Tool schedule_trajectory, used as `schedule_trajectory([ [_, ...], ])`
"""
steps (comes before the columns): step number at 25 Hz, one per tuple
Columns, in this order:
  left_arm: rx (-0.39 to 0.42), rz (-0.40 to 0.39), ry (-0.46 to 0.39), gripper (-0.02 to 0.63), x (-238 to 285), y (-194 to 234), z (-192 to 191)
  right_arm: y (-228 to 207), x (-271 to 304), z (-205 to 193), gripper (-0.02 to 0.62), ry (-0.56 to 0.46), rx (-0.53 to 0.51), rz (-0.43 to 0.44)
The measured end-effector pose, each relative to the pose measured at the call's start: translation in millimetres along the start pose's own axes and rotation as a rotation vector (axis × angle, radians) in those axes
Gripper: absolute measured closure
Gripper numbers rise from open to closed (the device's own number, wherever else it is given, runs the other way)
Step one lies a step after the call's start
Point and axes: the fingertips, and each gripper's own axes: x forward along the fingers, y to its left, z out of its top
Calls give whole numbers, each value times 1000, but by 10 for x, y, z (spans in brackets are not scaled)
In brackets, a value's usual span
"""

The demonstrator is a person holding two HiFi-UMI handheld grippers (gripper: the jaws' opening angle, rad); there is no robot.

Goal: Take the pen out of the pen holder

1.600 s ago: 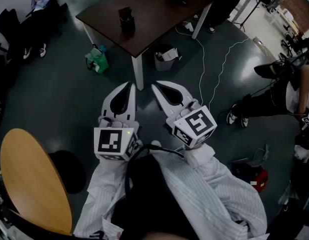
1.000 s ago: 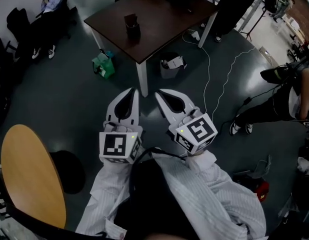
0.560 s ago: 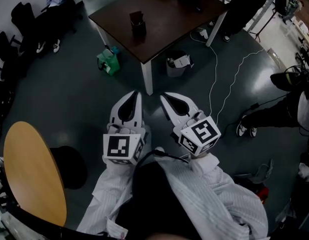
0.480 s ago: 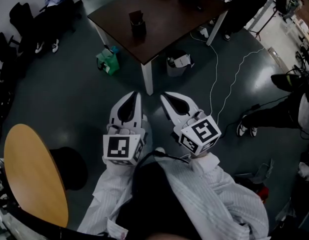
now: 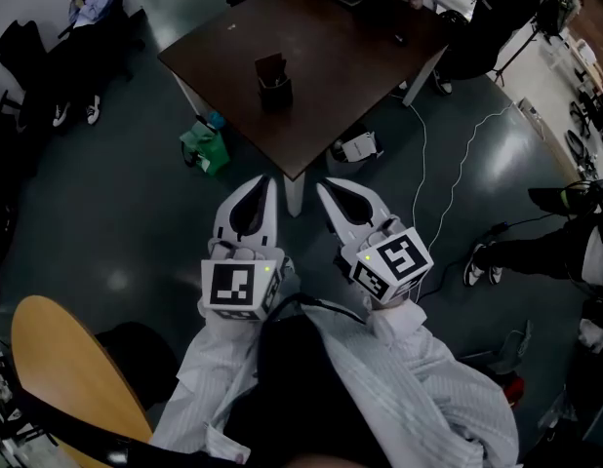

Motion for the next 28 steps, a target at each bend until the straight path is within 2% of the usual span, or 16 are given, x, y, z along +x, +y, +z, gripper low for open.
schedule_trajectory([
  [5,-35,-2,68,601,467,494,-147,-322,578,-61,592,25,26,-40],
  [10,-55,-32,122,601,873,720,-452,-671,897,-263,592,85,79,-75],
  [15,-78,6,173,601,1327,922,-655,-1096,1231,-384,592,128,98,-66],
  [23,-81,124,173,601,2369,1175,-623,-2074,1875,-206,592,156,102,31],
  [28,-73,237,173,601,3007,1329,-487,-2626,2283,7,592,182,87,145],
])
